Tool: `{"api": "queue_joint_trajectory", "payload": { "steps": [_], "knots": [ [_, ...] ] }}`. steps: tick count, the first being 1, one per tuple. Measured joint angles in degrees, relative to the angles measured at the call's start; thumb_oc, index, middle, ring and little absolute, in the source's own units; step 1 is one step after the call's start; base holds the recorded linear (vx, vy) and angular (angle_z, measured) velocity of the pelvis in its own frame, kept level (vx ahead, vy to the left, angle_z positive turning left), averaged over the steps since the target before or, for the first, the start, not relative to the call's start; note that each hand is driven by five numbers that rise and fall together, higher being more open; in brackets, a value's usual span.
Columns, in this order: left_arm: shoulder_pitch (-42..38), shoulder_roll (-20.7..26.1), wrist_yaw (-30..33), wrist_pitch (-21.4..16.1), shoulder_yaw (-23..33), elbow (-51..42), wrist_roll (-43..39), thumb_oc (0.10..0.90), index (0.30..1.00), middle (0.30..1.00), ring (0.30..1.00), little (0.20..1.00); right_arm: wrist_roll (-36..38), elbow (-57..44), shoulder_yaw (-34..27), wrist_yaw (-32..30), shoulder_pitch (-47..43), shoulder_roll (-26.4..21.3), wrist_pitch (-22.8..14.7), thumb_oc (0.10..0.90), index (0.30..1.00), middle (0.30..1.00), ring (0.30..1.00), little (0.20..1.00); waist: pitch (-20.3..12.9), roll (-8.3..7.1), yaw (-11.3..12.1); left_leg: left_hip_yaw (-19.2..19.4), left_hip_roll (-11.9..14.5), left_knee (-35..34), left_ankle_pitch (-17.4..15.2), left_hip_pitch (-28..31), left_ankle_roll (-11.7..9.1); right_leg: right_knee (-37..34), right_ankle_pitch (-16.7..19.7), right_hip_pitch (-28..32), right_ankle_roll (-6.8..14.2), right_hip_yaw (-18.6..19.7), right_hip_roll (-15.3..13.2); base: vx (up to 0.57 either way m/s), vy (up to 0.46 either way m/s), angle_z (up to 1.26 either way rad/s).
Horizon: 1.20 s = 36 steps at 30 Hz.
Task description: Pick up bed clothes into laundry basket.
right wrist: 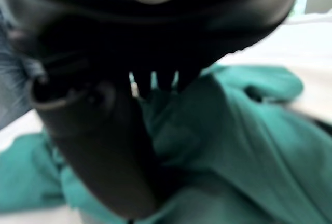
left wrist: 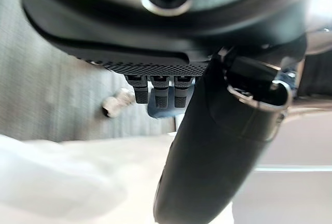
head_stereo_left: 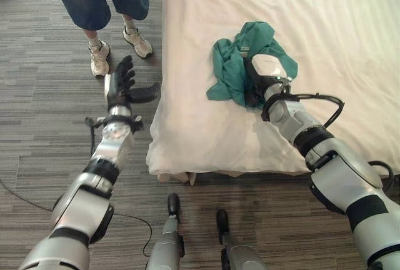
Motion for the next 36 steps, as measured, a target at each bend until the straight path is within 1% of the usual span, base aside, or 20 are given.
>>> {"api": "queue_joint_trajectory", "payload": {
  "steps": [7, 8, 9, 10, 14, 16, 18, 20, 21, 23, 25, 26, 28, 29, 30, 31, 33, 34, 35, 36],
  "knots": [
    [1.45, -0.51, 1.25, 0.00, 0.10, -2.99, 0.56, 0.800, 0.900, 0.900, 0.900, 0.900, 0.55, -3.38, -0.32, -0.34, 0.03, -2.14, 1.81, 0.400, 0.300, 0.300, 0.300, 0.300, -0.05, -0.14, -0.84, 0.64, -0.67, 0.01, -0.24, 1.31, 0.10, 0.02, -0.11, 1.34, 0.02, -0.22, -1.00, 0.06, 0.105, 0.03],
    [1.90, -0.38, 1.45, 0.31, 0.62, -4.36, 0.64, 0.800, 0.900, 0.900, 0.900, 0.900, 0.72, -5.87, -0.46, 0.89, 0.23, -4.04, 1.93, 0.400, 0.300, 0.300, 0.300, 0.300, 0.29, -0.32, -0.86, 0.92, -0.83, 0.00, -1.04, 2.02, 0.28, 0.06, -0.18, 2.00, 0.10, -0.22, -1.21, 0.13, 0.190, -0.07],
    [4.78, 0.99, 2.19, 0.38, 3.46, -11.04, 1.07, 0.800, 0.900, 0.900, 0.900, 0.900, 1.05, -13.26, -1.42, 1.81, 0.57, -10.51, 0.93, 0.400, 0.300, 0.300, 0.300, 0.300, 1.36, -0.98, -0.71, 1.79, -1.28, 0.00, -1.35, 3.72, 0.85, 0.06, -0.23, 3.42, 0.17, 0.12, -1.75, 0.09, 0.139, -0.15],
    [6.64, 2.01, 2.39, 0.35, 5.01, -14.80, 1.58, 0.800, 0.900, 0.900, 0.900, 0.900, 1.85, -15.92, -3.39, 1.81, 0.66, -13.05, 0.68, 0.400, 0.300, 0.300, 0.300, 0.300, 1.74, -1.68, -0.87, 2.36, -1.58, 0.00, -1.66, 4.94, 0.95, 0.05, -0.30, 4.41, 0.28, 0.42, -2.14, 0.12, 0.151, -0.19],
    [11.79, 5.66, 2.84, -0.54, 8.21, -24.63, 3.10, 0.800, 0.900, 0.900, 0.900, 0.900, 4.71, -22.87, -15.05, -0.83, 2.83, -26.00, 1.60, 0.400, 0.300, 0.300, 0.300, 0.300, 1.90, -3.71, -1.18, 3.63, -2.68, -0.02, -3.52, 9.49, 2.03, 0.03, -0.66, 8.51, 0.75, 1.51, -3.39, 0.11, 0.160, -0.10],
    [16.73, 9.76, 3.33, -1.15, 13.34, -32.48, 4.13, 0.800, 0.900, 0.900, 0.900, 0.900, 6.79, -31.05, -27.64, -3.50, 9.73, -33.42, 1.51, 0.400, 0.300, 0.300, 0.300, 0.300, 1.68, -5.09, -2.49, 4.14, -3.17, -0.01, -4.00, 10.47, 2.34, 0.03, -0.73, 9.12, 0.87, 1.69, -3.91, 0.04, 0.132, -0.13],
    [17.37, 11.64, 4.29, -1.40, 15.26, -32.35, 4.57, 0.800, 0.900, 0.900, 0.900, 0.900, 8.00, -31.57, -33.33, -5.92, 12.77, -34.21, 2.04, 0.400, 0.300, 0.300, 0.300, 0.300, 0.86, -6.41, -3.52, 5.28, -3.29, 0.00, -4.24, 11.37, 2.51, 0.02, -0.59, 9.46, 1.07, 1.92, -4.17, 0.02, 0.173, -0.25],
    [17.55, 13.46, 5.23, -1.25, 16.38, -33.11, 4.73, 0.800, 0.900, 0.900, 0.900, 0.900, 9.33, -34.97, -43.05, -7.51, 22.49, -34.16, 3.04, 0.400, 0.300, 0.300, 0.300, 0.300, -0.09, -7.89, -4.62, 6.57, -3.04, 0.02, -4.82, 12.54, 2.67, 0.02, -0.41, 9.67, 1.92, 2.77, -4.13, -0.03, 0.146, -0.38],
    [20.13, 15.72, 5.30, -1.26, 18.32, -37.01, 5.32, 0.800, 0.900, 0.900, 0.900, 0.900, 9.49, -41.79, -51.86, -8.18, 33.57, -32.15, 1.74, 0.400, 0.300, 0.300, 0.300, 0.300, -0.64, -8.69, -4.84, 8.85, -2.29, -0.01, -5.73, 13.29, 2.66, 0.18, -0.16, 9.61, 2.92, 4.76, -3.88, -0.05, 0.023, -0.70],
    [20.43, 15.51, 6.31, -1.68, 21.77, -37.53, 6.88, 0.800, 0.900, 0.900, 0.900, 0.900, 9.51, -44.57, -55.93, -8.70, 41.91, -28.47, 1.15, 0.400, 0.300, 0.300, 0.300, 0.300, -1.55, -9.89, -6.27, 12.17, -1.95, 0.00, -6.46, 14.49, 2.67, 1.03, 0.07, 8.47, 3.38, 7.79, -3.84, -0.08, 0.066, -0.85],
    [20.19, 14.96, 7.50, -1.68, 22.90, -38.29, 7.13, 0.800, 0.900, 0.900, 0.900, 0.900, 9.67, -46.26, -58.25, -9.17, 49.08, -24.46, 1.50, 0.400, 0.300, 0.300, 0.300, 0.300, -2.24, -10.52, -8.09, 13.95, -1.84, 0.00, -6.94, 15.34, 2.66, 1.33, 0.41, 8.30, 4.09, 7.79, -3.73, -0.16, 0.125, -0.72],
    [19.95, 14.88, 8.20, -1.57, 22.63, -39.66, 10.35, 0.800, 0.900, 0.900, 0.900, 0.900, 9.52, -50.32, -63.48, -8.79, 57.87, -18.59, 1.51, 0.400, 0.300, 0.300, 0.300, 0.300, -2.40, -10.66, -9.65, 16.37, -1.66, -0.02, -7.30, 15.88, 3.02, 1.49, 1.05, 7.72, 4.07, 6.57, -3.49, -0.16, 0.081, -0.78],
    [20.91, 14.86, 8.66, -1.11, 23.09, -42.01, 14.19, 0.800, 0.900, 0.900, 0.900, 0.900, 9.53, -52.68, -66.32, -8.84, 67.38, -7.70, 1.57, 0.400, 0.300, 0.300, 0.300, 0.300, -2.38, -10.57, -9.96, 20.81, 0.19, -0.38, -8.01, 17.34, 3.25, 1.13, 4.17, 6.73, 2.24, 0.77, -1.79, -0.22, 0.109, -1.21],
    [21.26, 14.31, 8.52, -1.02, 23.15, -42.22, 14.95, 0.800, 0.900, 0.900, 0.900, 0.900, 9.55, -52.50, -65.40, -8.44, 70.64, -6.00, 2.48, 0.400, 0.300, 0.300, 0.300, 0.300, -2.46, -10.46, -10.63, 22.84, 0.48, -0.07, -8.39, 18.25, 3.07, 0.98, 4.24, 6.73, 2.08, -0.55, -1.53, -0.32, 0.097, -1.51],
    [23.63, 11.51, 8.53, -0.93, 24.33, -44.52, 16.06, 0.800, 0.900, 0.900, 0.900, 0.900, 9.46, -51.60, -65.18, -7.95, 75.79, -3.19, 1.85, 0.400, 0.300, 0.300, 0.300, 0.300, -2.98, -8.91, -11.00, 26.58, 2.17, -0.32, -8.90, 19.00, 3.64, 5.98, 0.11, 4.93, -1.61, -7.94, -1.80, -0.28, 0.045, -1.30],
    [25.82, 9.91, 8.54, -0.92, 25.26, -45.93, 16.37, 0.800, 0.900, 0.900, 0.900, 0.900, 9.62, -51.42, -65.14, -7.25, 77.89, -1.72, 2.34, 0.400, 0.300, 0.300, 0.300, 0.300, -3.44, -8.01, -10.65, 28.65, 3.06, -0.29, -9.25, 19.69, 4.08, 9.72, -1.03, 4.29, -3.01, -10.53, -2.46, -0.18, 0.036, -1.40],
    [29.04, 6.70, 8.55, -0.36, 26.33, -46.11, 16.46, 0.800, 0.900, 0.900, 0.900, 0.900, 10.91, -51.49, -64.89, -4.81, 83.76, 0.39, 2.49, 0.400, 0.300, 0.300, 0.300, 0.300, -4.88, -6.12, -10.62, 35.84, 5.60, -0.06, -9.71, 22.33, 3.56, 18.57, -3.98, 4.64, -1.01, -16.09, -6.92, -0.26, 0.014, -1.76],
    [29.28, 6.38, 8.61, 0.31, 25.67, -45.57, 16.53, 0.800, 0.900, 0.900, 0.900, 0.900, 11.02, -51.91, -64.65, -4.52, 86.01, 0.73, 2.39, 0.400, 0.300, 0.300, 0.300, 0.300, -6.01, -6.35, -11.17, 40.11, 6.46, 0.47, -9.40, 23.04, 2.77, 19.76, -4.92, 5.05, 0.61, -17.14, -8.70, -0.33, -0.005, -1.80],
    [29.77, 6.19, 8.87, 0.41, 26.56, -45.33, 16.57, 0.800, 0.900, 0.900, 0.900, 0.900, 11.03, -51.99, -64.25, -4.44, 86.88, 0.91, 2.23, 0.400, 0.300, 0.300, 0.300, 0.300, -6.86, -6.19, -10.50, 42.17, 7.09, 0.24, -9.35, 23.82, 2.17, 21.58, -5.85, 4.97, 0.58, -19.63, -10.81, -0.34, -0.046, -2.17],
    [30.95, 7.35, 8.89, 1.04, 26.46, -45.14, 17.01, 0.800, 0.900, 0.900, 0.900, 0.900, 11.06, -53.20, -63.94, -3.46, 88.94, 1.70, 2.21, 0.400, 0.300, 0.300, 0.300, 0.300, -9.18, -8.12, -10.63, 47.38, 8.48, 2.61, -9.21, 25.62, 0.83, 20.29, -3.01, 5.04, -2.32, -21.55, -12.60, -0.34, -0.046, -2.25]
  ]
}}
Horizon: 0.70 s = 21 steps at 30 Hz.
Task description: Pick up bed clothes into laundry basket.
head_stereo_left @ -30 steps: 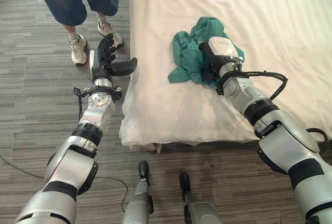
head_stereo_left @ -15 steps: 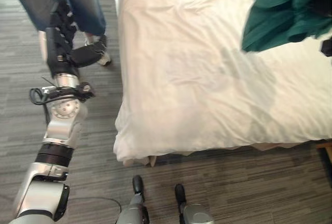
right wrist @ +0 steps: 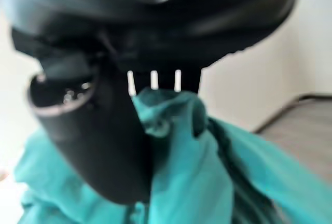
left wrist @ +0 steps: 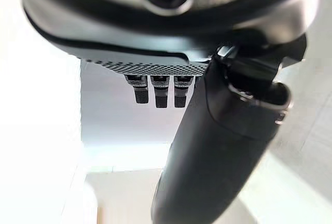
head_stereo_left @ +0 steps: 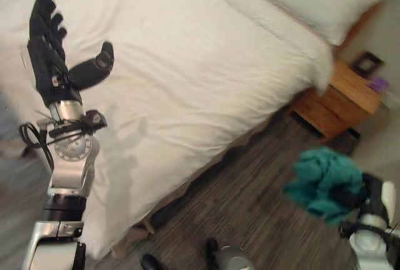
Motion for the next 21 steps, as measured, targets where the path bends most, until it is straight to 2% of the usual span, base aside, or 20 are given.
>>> {"api": "queue_joint_trajectory", "payload": {
  "steps": [1, 2, 3, 4, 5, 6, 8, 9, 10, 11, 12, 13, 14, 15, 16, 17, 18, 19, 20, 21],
  "knots": [
    [0.33, 0.42, 0.12, 0.33, 0.26, 0.22, 0.20, 0.800, 0.900, 0.900, 0.900, 0.900, -0.09, -1.26, 0.75, -0.02, 0.88, 0.31, -0.25, 0.400, 0.300, 0.300, 0.300, 0.300, -0.75, -0.66, -0.30, 1.43, 2.01, 3.49, -0.54, 0.71, -0.19, -1.34, 0.61, 0.09, 0.04, -2.56, 0.89, -0.35, -0.044, -2.71],
    [2.57, 1.54, 0.91, 0.32, 1.15, -0.06, 0.50, 0.800, 0.900, 0.900, 0.900, 0.900, -0.11, -1.14, 2.36, -0.09, -0.19, 0.39, -0.55, 0.400, 0.300, 0.300, 0.300, 0.300, -0.92, 0.60, 0.39, 1.91, 7.14, 8.28, -1.19, 1.28, 0.56, -0.67, 3.37, -1.74, -3.93, -7.74, 4.18, -0.24, -0.111, -3.45],
    [4.52, 3.43, 0.71, 1.23, 2.23, 0.83, 1.23, 0.800, 0.900, 0.900, 0.900, 0.900, -0.14, -1.52, 4.93, 0.02, -2.23, 0.32, -0.78, 0.400, 0.300, 0.300, 0.300, 0.300, -2.89, 0.29, 2.93, 4.26, 7.84, 11.11, -4.87, 2.25, -0.50, -3.31, 7.16, -3.90, -9.45, -11.06, 6.46, -0.32, -0.214, -3.67],
    [1.54, 3.59, 0.68, 1.81, 0.87, 1.89, 1.19, 0.800, 0.900, 0.900, 0.900, 0.900, -0.27, -3.35, 4.02, -0.56, -3.04, -0.36, -1.25, 0.400, 0.300, 0.300, 0.300, 0.300, -4.48, -0.97, 1.53, 5.14, -0.48, 4.00, -6.19, -1.12, 0.46, -11.90, 9.45, -4.01, -9.65, -8.49, 7.06, -0.20, -0.227, -3.43],
    [0.30, 3.67, 0.55, 1.73, 0.80, 1.79, 1.27, 0.800, 0.900, 0.900, 0.900, 0.900, -0.56, -3.88, 3.21, -0.62, -5.49, -2.37, -1.66, 0.400, 0.300, 0.300, 0.300, 0.300, -3.19, 1.52, 1.56, 6.16, -2.04, -0.97, -3.45, -1.83, 2.42, -12.09, 6.71, -4.02, -10.78, -11.94, 8.33, -0.24, -0.325, -2.46],
    [-0.82, 4.81, -0.44, 2.91, 0.47, 1.65, 0.89, 0.800, 0.900, 0.900, 0.900, 0.900, -0.96, -3.32, 3.03, -0.15, -8.25, -4.20, -2.08, 0.400, 0.300, 0.300, 0.300, 0.300, -3.16, 3.77, 1.37, 9.78, 0.99, 1.28, -2.48, 0.59, -1.57, -10.52, -1.66, -2.99, -10.00, -14.30, 9.46, -0.26, -0.360, -1.83],
    [1.45, 1.95, -2.79, 2.73, 0.93, -4.59, 1.17, 0.800, 0.900, 0.900, 0.900, 0.900, -1.16, -4.92, 1.81, -0.60, -7.08, -4.24, -1.99, 0.400, 0.300, 0.300, 0.300, 0.300, -2.85, 4.10, 0.10, 8.34, 3.09, 5.39, -2.84, 0.50, -3.48, -10.11, -2.15, -1.74, -9.83, -13.56, 10.30, -0.27, -0.442, -1.22],
    [12.52, -7.21, -5.84, -3.54, 0.22, -20.04, 3.71, 0.800, 0.900, 0.900, 0.900, 0.900, -3.06, -6.20, 0.16, -1.44, -4.56, -4.00, -2.14, 0.400, 0.300, 0.300, 0.300, 0.300, -3.53, 5.89, 1.03, 7.97, 6.61, 12.20, -4.36, 1.27, -6.15, -11.33, 0.64, -1.23, -13.99, -8.35, 12.01, -0.22, -0.408, -1.30],
    [14.30, -7.26, -8.31, -3.32, -4.27, -22.12, 4.92, 0.800, 0.900, 0.900, 0.900, 0.900, -3.55, -5.46, 1.14, -1.35, -4.37, -3.23, -2.04, 0.400, 0.300, 0.300, 0.300, 0.300, -3.43, 5.71, 1.44, 8.37, 8.80, 14.38, -5.71, 1.43, -8.03, -12.62, 1.05, 1.16, -14.68, -6.12, 12.73, -0.15, -0.247, -1.23],
    [14.27, -7.19, -8.50, -3.19, -5.43, -22.07, 5.07, 0.800, 0.900, 0.900, 0.900, 0.900, -3.82, -5.55, 2.20, -1.22, -4.38, -3.25, -2.04, 0.400, 0.300, 0.300, 0.300, 0.300, -3.32, 5.52, 1.42, 8.67, 9.29, 14.47, -5.73, 1.23, -8.18, -13.60, 1.19, 2.44, -14.82, -5.21, 12.66, -0.14, -0.221, -0.83],
    [13.13, -8.89, -8.64, -3.27, -7.80, -21.27, 5.01, 0.800, 0.900, 0.900, 0.900, 0.900, -4.65, -5.40, 4.28, -1.16, -4.88, -3.66, -2.61, 0.400, 0.300, 0.300, 0.300, 0.300, -2.96, 6.60, 2.09, 7.69, 8.21, 12.72, -5.28, 0.77, -7.58, -13.04, 1.32, 2.96, -14.70, -3.18, 12.63, -0.05, -0.064, -0.73],
    [12.46, -9.23, -8.63, -3.04, -8.38, -20.95, 4.90, 0.800, 0.900, 0.900, 0.900, 0.900, -4.85, -5.56, 5.64, -1.27, -5.63, -3.59, -2.75, 0.400, 0.300, 0.300, 0.300, 0.300, -2.59, 7.24, 2.45, 6.12, 8.16, 14.07, -2.41, -0.26, -6.92, -13.19, 1.41, 3.34, -14.57, -1.24, 13.01, -0.07, -0.084, -1.24],
    [11.91, -9.31, -8.65, -2.57, -9.17, -20.84, 4.91, 0.800, 0.900, 0.900, 0.900, 0.900, -5.01, -5.37, 7.83, -1.20, -6.19, -3.46, -3.04, 0.400, 0.300, 0.300, 0.300, 0.300, -2.11, 8.26, 3.58, 2.21, 9.15, 18.72, 0.75, -1.18, -5.19, -13.18, 1.46, 3.64, -14.59, 0.90, 13.79, -0.16, -0.091, -1.27],
    [11.20, -9.43, -8.93, -1.79, -9.92, -20.54, 4.97, 0.800, 0.900, 0.900, 0.900, 0.900, -5.16, -5.96, 11.34, -1.11, -5.80, -2.35, -3.30, 0.400, 0.300, 0.300, 0.300, 0.300, -1.84, 7.67, 4.04, -5.53, 10.63, 25.84, -0.76, -2.68, -7.64, -14.53, 1.49, 5.79, -14.53, 2.74, 13.07, -0.16, -0.087, -1.82],
    [11.86, -9.79, -8.84, -2.22, -10.16, -21.55, 5.25, 0.800, 0.900, 0.900, 0.900, 0.900, -6.55, -6.53, 13.16, -0.92, -5.73, -2.07, -3.38, 0.400, 0.300, 0.300, 0.300, 0.300, -1.35, 7.04, 6.44, -21.57, 2.70, 19.02, -7.42, -2.51, -6.29, -14.54, 1.26, 4.95, -14.44, 11.74, 11.69, -0.14, -0.051, -2.00],
    [11.65, -9.16, -8.96, -2.08, -10.43, -21.70, 5.67, 0.800, 0.900, 0.900, 0.900, 0.900, -7.23, -6.50, 14.21, -0.47, -6.10, -1.98, -3.37, 0.400, 0.300, 0.300, 0.300, 0.300, -0.63, 6.86, 8.23, -26.02, -1.05, 13.42, -8.87, -0.99, -4.65, -14.99, 1.67, 4.61, -14.20, 17.36, 11.43, -0.01, 0.004, -1.79],
    [11.26, -8.58, -8.96, -1.80, -10.66, -21.82, 5.68, 0.800, 0.900, 0.900, 0.900, 0.900, -7.73, -6.49, 15.26, 0.26, -6.35, -1.99, -3.39, 0.400, 0.300, 0.300, 0.300, 0.300, -0.44, 6.74, 8.21, -29.72, -3.79, 8.16, -9.40, -1.04, -3.64, -15.85, 2.16, 4.87, -13.51, 22.38, 10.79, -0.03, 0.040, -1.46],
    [10.11, -8.80, -9.10, -1.70, -11.31, -21.86, 5.86, 0.800, 0.900, 0.900, 0.900, 0.900, -8.47, -6.31, 15.74, 0.68, -6.56, -2.29, -3.33, 0.400, 0.300, 0.300, 0.300, 0.300, 0.73, 7.78, 7.56, -34.00, -6.09, -2.86, -4.61, 0.75, -3.12, -13.95, 3.31, 3.67, -11.63, 22.76, 11.37, 0.01, 0.038, -1.25],
    [10.05, -9.53, -8.85, -1.75, -11.28, -22.35, 6.01, 0.800, 0.900, 0.900, 0.900, 0.900, -8.91, -6.10, 16.60, 0.98, -7.80, -2.99, -3.35, 0.400, 0.300, 0.300, 0.300, 0.300, 2.22, 9.55, 8.22, -38.11, -5.11, 0.02, 6.46, 0.63, -3.62, -10.00, 3.28, 1.76, -9.75, 22.89, 13.82, 0.03, 0.042, -1.63],
    [10.13, -9.39, -8.62, -2.13, -11.59, -21.90, 6.04, 0.800, 0.900, 0.900, 0.900, 0.900, -9.58, -5.34, 17.69, 1.04, -8.51, -2.23, -3.46, 0.400, 0.300, 0.300, 0.300, 0.300, 2.88, 8.58, 9.25, -38.87, -4.84, 3.53, 3.09, 1.15, -3.25, -8.07, 1.90, 1.24, -8.39, 22.99, 13.72, 0.06, 0.019, -2.14]
  ]
}}
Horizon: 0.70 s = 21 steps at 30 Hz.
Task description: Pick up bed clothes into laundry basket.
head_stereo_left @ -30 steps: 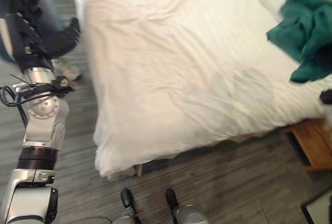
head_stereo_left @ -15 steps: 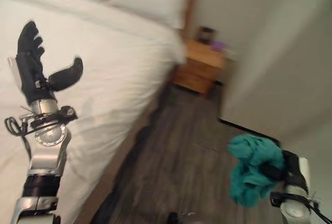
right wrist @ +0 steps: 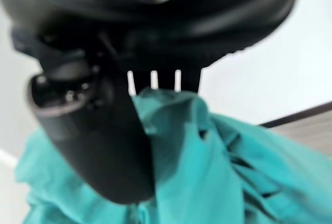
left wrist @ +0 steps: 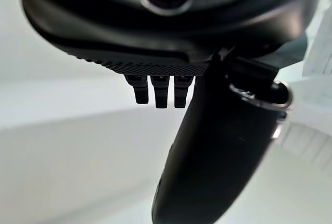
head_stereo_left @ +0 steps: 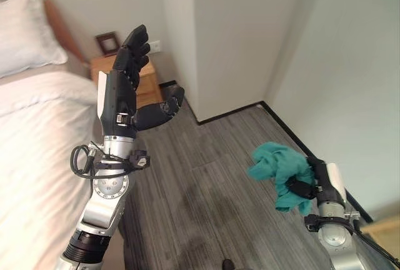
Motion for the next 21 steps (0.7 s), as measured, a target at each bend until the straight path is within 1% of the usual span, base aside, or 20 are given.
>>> {"api": "queue_joint_trajectory", "payload": {
  "steps": [1, 2, 3, 4, 5, 6, 7, 8, 9, 10, 11, 12, 13, 14, 15, 17, 18, 19, 20, 21],
  "knots": [
    [-0.28, -0.62, 0.10, 0.31, -0.54, 2.37, -0.03, 0.800, 0.900, 0.900, 0.900, 0.900, -1.00, -0.90, 1.83, 0.13, 1.19, 0.16, -0.59, 0.400, 0.300, 0.300, 0.300, 0.300, -0.13, -3.25, 0.91, -4.73, -1.78, 7.89, -2.97, -0.52, -0.18, -1.19, -0.52, 1.03, -0.70, -0.99, -2.35, 0.03, 0.027, -2.02],
    [-0.38, -1.45, 0.50, 0.45, -0.94, 3.41, -0.11, 0.800, 0.900, 0.900, 0.900, 0.900, -1.61, -1.35, 2.11, -0.01, 1.21, 0.06, -1.14, 0.400, 0.300, 0.300, 0.300, 0.300, -0.16, -3.53, 1.28, -7.14, -2.40, 13.21, -5.28, -3.08, 0.20, -1.40, -0.12, 1.32, -1.28, 1.09, -3.14, 0.06, 0.048, -1.73],
    [-0.54, -1.57, 0.51, 1.04, -1.59, 3.72, -0.16, 0.800, 0.900, 0.900, 0.900, 0.900, -1.78, -2.33, 2.20, -0.03, 1.53, -0.34, -1.11, 0.400, 0.300, 0.300, 0.300, 0.300, -0.05, -3.84, 0.63, -8.76, -3.15, 17.31, -7.41, -4.43, -0.35, -2.39, -0.26, 1.31, -1.50, 3.27, -3.48, 0.10, 0.080, -1.06],
    [-0.65, -1.81, 0.43, 1.20, -2.23, 3.73, -0.09, 0.800, 0.900, 0.900, 0.900, 0.900, -2.14, -3.25, 2.16, -0.02, 1.57, -1.10, -1.17, 0.400, 0.300, 0.300, 0.300, 0.300, -0.08, -3.61, -0.49, -10.89, -3.11, 20.20, -10.17, -5.91, -0.27, -4.07, -0.69, 1.27, -1.78, 4.75, -3.39, 0.15, 0.107, -1.14],
    [-1.47, -2.17, 0.57, 1.29, -5.57, 3.98, -0.18, 0.800, 0.900, 0.900, 0.900, 0.900, -2.32, -2.94, 2.02, -0.12, 1.07, -2.00, -1.26, 0.400, 0.300, 0.300, 0.300, 0.300, -0.21, -2.41, -1.31, -18.32, -5.10, 19.82, -13.99, -5.78, 0.51, -6.16, -0.98, 1.07, -0.84, 11.23, -2.41, 0.14, 0.104, -1.19],
    [-2.09, -2.08, 0.46, 1.39, -7.94, 4.20, -0.19, 0.800, 0.900, 0.900, 0.900, 0.900, -2.53, -2.62, 2.08, -0.08, 0.71, -2.35, -0.87, 0.400, 0.300, 0.300, 0.300, 0.300, 0.02, -2.82, -0.92, -24.77, -7.79, 16.87, -15.38, -4.80, 2.37, -7.05, 0.25, 0.79, 0.12, 16.92, -3.02, 0.14, 0.090, -1.29],
    [-3.02, -1.69, -0.29, 1.44, -10.31, 4.63, 0.01, 0.800, 0.900, 0.900, 0.900, 0.900, -2.78, -2.35, 2.06, -0.09, 0.45, -2.81, -0.85, 0.400, 0.300, 0.300, 0.300, 0.300, 0.31, -3.36, -0.64, -27.42, -9.79, 11.37, -16.29, -4.12, 3.00, -7.15, 1.69, -0.12, 1.41, 19.42, -4.10, 0.10, 0.091, -1.04],
    [-3.43, -1.51, -0.66, 1.84, -11.92, 4.63, 0.02, 0.800, 0.900, 0.900, 0.900, 0.900, -3.29, -2.29, 2.38, -0.04, -0.25, -3.54, -0.80, 0.400, 0.300, 0.300, 0.300, 0.300, 0.61, -3.87, -1.38, -31.40, -12.19, 7.62, -16.96, -4.84, 5.15, -6.97, 2.11, -1.31, 2.33, 21.83, -5.02, 0.06, 0.118, -2.02],
    [-3.44, -2.58, -0.66, 2.02, -12.71, 5.51, 0.04, 0.800, 0.900, 0.900, 0.900, 0.900, -4.48, -2.12, 5.21, 0.25, -4.40, -6.41, -0.72, 0.400, 0.300, 0.300, 0.300, 0.300, 0.72, -3.43, -0.05, -41.26, -17.91, 1.29, -16.26, -5.55, 9.83, -5.61, 3.20, -5.85, 4.59, 28.20, -5.03, 0.01, 0.091, -2.35],
    [-3.49, -3.34, -0.82, 2.72, -12.83, 6.87, 0.06, 0.800, 0.900, 0.900, 0.900, 0.900, -5.41, -2.48, 6.30, 0.61, -5.64, -7.20, -0.85, 0.400, 0.300, 0.300, 0.300, 0.300, 1.11, -2.05, 0.88, -39.11, -17.55, 1.65, -8.91, -5.48, 9.52, -5.36, 3.11, -6.39, 7.60, 27.62, -4.19, 0.02, 0.210, -2.49],
    [-3.41, -3.68, -1.09, 3.40, -13.49, 8.67, 0.15, 0.800, 0.900, 0.900, 0.900, 0.900, -6.26, -2.63, 6.44, 0.73, -5.13, -6.58, -1.30, 0.400, 0.300, 0.300, 0.300, 0.300, 1.36, -2.02, 1.05, -35.86, -17.89, 2.26, -7.45, -4.92, 9.63, -5.16, 1.53, -5.32, 9.76, 26.02, -4.26, 0.02, 0.245, -1.47],
    [-2.88, -4.92, -1.31, 4.37, -14.69, 10.77, 0.79, 0.800, 0.900, 0.900, 0.900, 0.900, -6.63, -2.93, 6.65, 0.65, -3.11, -6.49, -1.64, 0.400, 0.300, 0.300, 0.300, 0.300, 0.76, -0.99, -0.98, -33.73, -18.14, 4.52, -8.67, -5.15, 10.56, -4.84, -0.08, -3.66, 11.34, 23.31, -2.97, 0.00, 0.302, -0.96],
    [-2.48, -4.45, -1.20, 4.12, -14.43, 11.45, 2.18, 0.800, 0.900, 0.900, 0.900, 0.900, -7.01, -2.94, 7.49, 0.80, -3.17, -6.62, -1.64, 0.400, 0.300, 0.300, 0.300, 0.300, 0.67, -0.97, -0.79, -31.32, -18.40, 5.28, -8.76, -5.93, 10.67, -3.54, -0.22, -3.65, 10.07, 24.04, -2.09, -0.08, 0.261, -1.47],
    [-2.67, -4.55, -1.11, 3.93, -14.15, 13.58, 3.74, 0.800, 0.900, 0.900, 0.900, 0.900, -8.16, -3.00, 7.76, 1.05, -3.25, -7.05, -2.13, 0.400, 0.300, 0.300, 0.300, 0.300, 0.93, -0.30, 0.69, -27.40, -18.21, 4.41, -8.49, -7.00, 10.93, -2.34, -1.72, -5.81, 11.37, 24.22, -1.07, -0.08, 0.176, -1.22],
    [-2.94, -4.81, -0.73, 3.90, -14.36, 15.50, 4.50, 0.800, 0.900, 0.900, 0.900, 0.900, -8.56, -3.04, 7.74, 1.11, -3.18, -7.19, -2.09, 0.400, 0.300, 0.300, 0.300, 0.300, 1.17, 0.22, -0.70, -26.29, -18.14, 4.03, -7.80, -7.75, 11.49, -3.09, -1.80, -6.01, 11.51, 24.17, -0.82, -0.09, 0.169, -1.29],
    [-2.86, -4.65, -0.50, 5.22, -14.61, 17.87, 5.12, 0.800, 0.900, 0.900, 0.900, 0.900, -8.90, -3.20, 7.77, 1.24, -3.30, -7.72, -2.07, 0.400, 0.300, 0.300, 0.300, 0.300, 1.65, 1.10, -0.64, -24.20, -18.00, 1.17, -6.19, -7.80, 11.67, -3.32, -1.87, -6.09, 11.66, 23.85, -0.53, -0.20, 0.114, -0.80],
    [-2.61, -4.82, -0.46, 5.82, -14.88, 19.79, 5.48, 0.800, 0.900, 0.900, 0.900, 0.900, -9.21, -3.30, 7.75, 1.28, -3.39, -7.96, -2.02, 0.400, 0.300, 0.300, 0.300, 0.300, 1.99, 1.08, -0.92, -20.22, -17.76, -0.28, -5.56, -8.35, 12.07, -4.06, -1.47, -6.45, 11.14, 22.60, -0.95, -0.32, 0.115, -1.35],
    [-2.39, -4.48, -0.31, 6.23, -14.82, 19.93, 5.49, 0.800, 0.900, 0.900, 0.900, 0.900, -10.00, -3.59, 7.56, 1.09, -4.08, -7.96, -2.04, 0.400, 0.300, 0.300, 0.300, 0.300, 2.66, 1.39, 0.83, -16.07, -17.25, -0.37, -5.53, -9.63, 12.17, -3.05, -1.51, -8.86, 11.12, 15.35, -2.25, -0.22, 0.080, -1.73],
    [-2.40, -4.31, -0.31, 6.43, -14.80, 19.90, 5.49, 0.800, 0.900, 0.900, 0.900, 0.900, -10.57, -3.76, 7.26, 1.06, -4.95, -7.99, -2.04, 0.400, 0.300, 0.300, 0.300, 0.300, 3.54, 1.90, 2.02, -13.20, -16.71, -0.01, -5.53, -11.11, 12.17, -1.80, -1.69, -11.20, 11.44, 5.50, -4.13, -0.10, 0.068, -1.51],
    [-2.47, -3.90, -0.44, 6.58, -14.80, 19.91, 5.49, 0.800, 0.900, 0.900, 0.900, 0.900, -11.10, -3.98, 7.00, 1.05, -5.54, -8.28, -2.01, 0.400, 0.300, 0.300, 0.300, 0.300, 4.40, 2.57, 1.80, -12.39, -16.53, 0.35, -5.53, -12.13, 12.16, -1.16, -1.68, -11.90, 11.42, -2.60, -6.17, -0.08, 0.108, -0.99]
  ]
}}
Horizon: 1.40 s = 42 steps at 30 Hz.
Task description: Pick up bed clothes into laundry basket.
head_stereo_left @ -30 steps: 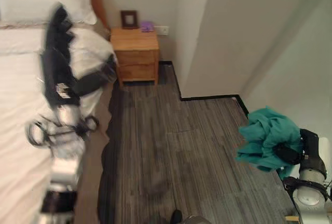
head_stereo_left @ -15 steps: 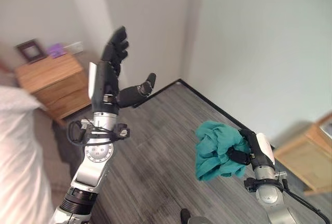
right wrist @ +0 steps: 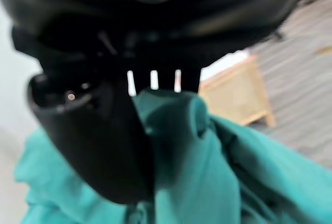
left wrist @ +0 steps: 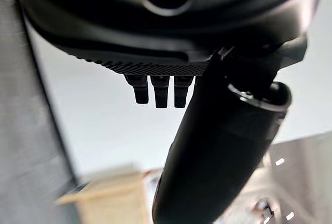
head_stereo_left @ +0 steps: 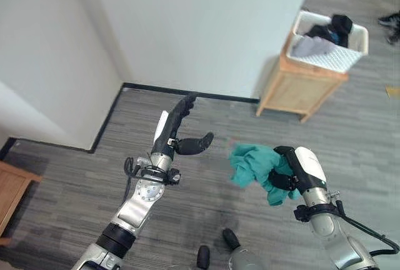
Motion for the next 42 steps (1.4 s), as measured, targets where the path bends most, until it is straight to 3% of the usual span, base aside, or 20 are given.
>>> {"api": "queue_joint_trajectory", "payload": {
  "steps": [2, 5, 8, 9, 10, 11, 12, 14, 16, 19, 22, 24, 27, 29, 31, 33, 37, 38, 40, 42],
  "knots": [
    [0.24, 0.01, -0.48, 1.00, -0.46, 0.00, -0.02, 0.800, 0.900, 0.900, 0.900, 0.900, -1.33, -0.25, -0.35, 0.04, 0.12, 0.49, 1.04, 0.400, 0.300, 0.300, 0.300, 0.300, 0.87, 0.82, 0.04, 4.90, 1.55, -0.65, -0.02, -0.38, -0.02, 4.73, -0.91, 0.20, 0.04, -9.81, -2.16, -0.09, 0.083, -1.06],
    [2.08, 0.28, -1.00, 0.96, 0.99, -0.56, -0.48, 0.800, 0.900, 0.900, 0.900, 0.900, -1.75, -0.24, -0.13, 0.08, 0.04, 0.38, 1.12, 0.400, 0.300, 0.300, 0.300, 0.300, 0.91, 0.64, 1.68, 7.90, 3.15, -0.35, -0.48, 0.99, -0.81, 2.94, 0.20, 5.59, -2.69, -13.57, -0.65, -0.02, -0.122, -1.09],
    [4.96, 0.57, -1.59, 0.76, 4.16, -3.10, -1.50, 0.800, 0.900, 0.900, 0.900, 0.900, -1.09, -0.26, -0.19, 0.02, -1.18, -0.24, 1.16, 0.400, 0.300, 0.300, 0.300, 0.300, 0.41, -2.00, 3.07, 8.01, 1.96, -0.18, -0.67, 1.60, -1.12, -8.05, 3.92, 12.78, -4.00, -12.77, 0.85, 0.05, -0.202, -0.62],
    [5.08, 0.47, -1.96, 0.71, 5.07, -3.08, -1.52, 0.800, 0.900, 0.900, 0.900, 0.900, -0.26, 0.35, 0.11, 0.02, -2.10, -0.13, 1.25, 0.400, 0.300, 0.300, 0.300, 0.300, 0.59, -3.50, 3.25, 8.15, 1.19, 3.28, -1.58, -0.11, -2.66, -9.39, 4.03, 13.43, -4.12, -12.37, -0.53, 0.01, -0.188, -0.15],
    [4.88, 0.46, -2.68, 0.72, 6.01, -2.75, -1.67, 0.800, 0.900, 0.900, 0.900, 0.900, 1.76, 1.70, 0.82, 0.09, -3.82, 0.17, 1.80, 0.400, 0.300, 0.300, 0.300, 0.300, 1.61, -6.18, 3.66, 9.56, 2.04, 14.60, -6.73, -6.59, -6.55, -9.98, 3.89, 14.65, -3.94, -10.75, -2.61, 0.05, -0.325, 0.10],
    [4.81, 0.22, -2.95, 0.73, 5.87, -2.43, -1.83, 0.800, 0.900, 0.900, 0.900, 0.900, 2.72, 1.77, 0.88, 0.11, -3.79, -0.10, 2.13, 0.400, 0.300, 0.300, 0.300, 0.300, 1.63, -6.20, 4.38, 10.42, 5.05, 18.56, -7.02, -9.23, -6.75, -9.62, 3.64, 14.77, -3.82, -10.68, -2.40, 0.03, -0.260, 0.18],
    [5.35, -0.15, -3.09, 0.69, 5.89, -2.38, -2.22, 0.800, 0.900, 0.900, 0.900, 0.900, 3.39, 1.86, 1.06, 0.09, -4.19, -0.88, 2.16, 0.400, 0.300, 0.300, 0.300, 0.300, 1.76, -5.35, 5.15, 9.78, 10.79, 18.84, -2.34, -11.42, -7.46, -7.80, 1.48, 15.43, -3.20, -10.52, -0.55, 0.05, -0.195, -0.08],
    [5.13, -0.98, -2.84, 1.13, 6.23, -0.10, -3.54, 0.800, 0.900, 0.900, 0.900, 0.900, 3.59, 3.28, 1.11, 0.31, -7.44, -2.17, 1.74, 0.400, 0.300, 0.300, 0.300, 0.300, 3.87, -2.09, 5.56, 6.53, 11.99, 24.33, -2.95, -10.86, -8.05, -1.32, -4.58, 13.39, -5.83, -10.57, 1.14, 0.15, -0.089, 0.04],
    [4.55, -0.44, -2.60, 1.13, 6.30, 0.01, -3.84, 0.800, 0.900, 0.900, 0.900, 0.900, 4.06, 3.21, 0.64, 0.11, -8.17, -3.12, 1.96, 0.400, 0.300, 0.300, 0.300, 0.300, 4.16, -2.32, 5.20, 6.52, 10.87, 33.10, -2.35, -15.80, -11.13, -8.80, 0.50, 17.59, -8.19, -9.41, 1.73, 0.33, 0.037, 0.72],
    [4.88, -0.29, -2.50, 0.60, 6.69, -1.24, -3.78, 0.800, 0.900, 0.900, 0.900, 0.900, 5.18, 2.82, -1.62, -0.21, -9.11, -2.35, 1.78, 0.400, 0.300, 0.300, 0.300, 0.300, 3.85, -2.19, 6.63, 10.00, 13.04, 15.83, -1.78, -14.91, -11.04, -10.87, 0.82, 17.47, -8.08, -10.09, 0.57, 0.33, 0.128, 0.38],
    [4.87, -1.35, -2.48, 0.81, 6.43, -1.05, -3.69, 0.800, 0.900, 0.900, 0.900, 0.900, 5.53, 3.39, -3.98, -1.15, -9.45, -2.51, 2.42, 0.400, 0.300, 0.300, 0.300, 0.300, 3.79, -1.08, 6.89, 7.41, 12.65, -7.13, 3.77, -12.30, -13.63, -10.90, 0.18, 16.54, -5.22, -8.24, -0.91, 0.32, 0.107, -0.07],
    [5.94, -2.00, -2.28, 0.91, 6.58, -0.83, -3.71, 0.800, 0.900, 0.900, 0.900, 0.900, 5.06, 3.34, -5.02, -1.15, -8.80, -2.16, 2.51, 0.400, 0.300, 0.300, 0.300, 0.300, 3.73, 0.01, 8.34, 6.25, 13.53, -6.40, 6.79, -10.39, -10.90, -11.32, -0.87, 17.08, -3.70, -5.17, -1.41, 0.38, 0.120, -0.82],
    [6.21, -0.64, -2.13, 1.36, 6.83, -0.94, -3.73, 0.800, 0.900, 0.900, 0.900, 0.900, 4.51, 0.96, -5.97, -1.17, -4.37, -1.84, 2.59, 0.400, 0.300, 0.300, 0.300, 0.300, 3.57, -2.35, 7.32, 10.62, 8.73, -6.22, 9.72, -6.87, -6.48, -8.28, -0.90, 17.67, -2.55, -3.35, -6.86, 0.37, 0.114, -0.74],
    [5.34, 0.66, -2.03, 1.36, 6.73, -1.25, -3.69, 0.800, 0.900, 0.900, 0.900, 0.900, 4.52, 0.96, -6.20, -1.14, -3.22, -0.75, 3.30, 0.400, 0.300, 0.300, 0.300, 0.300, 3.63, -2.48, 6.01, 13.69, 8.20, -6.48, 7.95, -3.96, -3.81, 1.88, -1.03, 13.07, -1.03, -3.27, -8.07, 0.26, 0.090, -0.85],
    [4.28, 1.18, -1.21, 1.43, 6.26, -0.91, -3.63, 0.800, 0.900, 0.900, 0.900, 0.900, 4.59, 0.88, -6.19, -1.12, -2.53, 0.93, 3.71, 0.400, 0.300, 0.300, 0.300, 0.300, 3.91, -2.11, 4.42, 15.26, 9.31, -6.39, 6.54, -0.92, -3.15, 22.22, -2.84, 3.24, 3.93, -1.58, -7.98, 0.10, 0.002, -0.45],
    [2.62, 1.57, -1.34, 1.67, 5.57, -0.75, -3.52, 0.800, 0.900, 0.900, 0.900, 0.900, 4.60, 0.74, -6.23, -1.17, -1.32, 0.84, 3.91, 0.400, 0.300, 0.300, 0.300, 0.300, 3.98, -2.78, 2.31, 14.52, 9.31, -6.41, 5.83, 1.24, -2.91, 25.69, -4.33, 0.66, 5.05, -1.63, -7.56, 0.19, -0.067, 0.06],
    [-0.01, 1.60, -1.24, 1.59, 6.73, -1.29, -3.22, 0.800, 0.900, 0.900, 0.900, 0.900, 4.53, -4.30, -8.22, -1.09, -0.38, 0.85, 3.68, 0.400, 0.300, 0.300, 0.300, 0.300, 4.20, -3.18, 0.36, 15.68, 9.90, -6.39, 2.53, 4.70, -3.88, 15.09, -4.38, -5.44, 1.78, -7.23, -4.28, 0.24, -0.204, -0.10],
    [0.02, 1.53, -1.12, 1.59, 7.10, -1.16, -3.21, 0.800, 0.900, 0.900, 0.900, 0.900, 4.50, -5.38, -8.32, -1.15, -0.46, 0.82, 3.43, 0.400, 0.300, 0.300, 0.300, 0.300, 4.19, -3.26, -0.18, 15.42, 10.23, -6.40, 1.49, 5.72, -4.96, 8.42, -2.17, -5.62, -1.13, -7.74, -2.15, 0.20, -0.222, 0.04],
    [0.25, 1.32, -1.08, 1.57, 7.48, -1.08, -3.18, 0.800, 0.900, 0.900, 0.900, 0.900, 4.32, -5.71, -8.30, -1.13, -0.45, 1.26, 3.12, 0.400, 0.300, 0.300, 0.300, 0.300, 3.81, -4.24, -0.16, 15.53, 10.14, -6.41, 0.24, 6.92, -6.30, 1.80, 1.27, -5.11, -2.28, -8.60, -1.37, 0.15, -0.160, 0.09],
    [1.90, 0.17, -0.78, 1.58, 8.17, -1.08, -3.21, 0.800, 0.900, 0.900, 0.900, 0.900, 3.71, -5.52, -8.28, -1.05, -0.81, 1.35, 3.08, 0.400, 0.300, 0.300, 0.300, 0.300, 3.33, -4.13, -0.23, 14.71, 11.04, -6.42, -1.05, 8.65, -8.32, -1.93, 10.48, -3.00, -7.89, -9.46, 0.20, 0.20, -0.225, 0.08]
  ]
}}
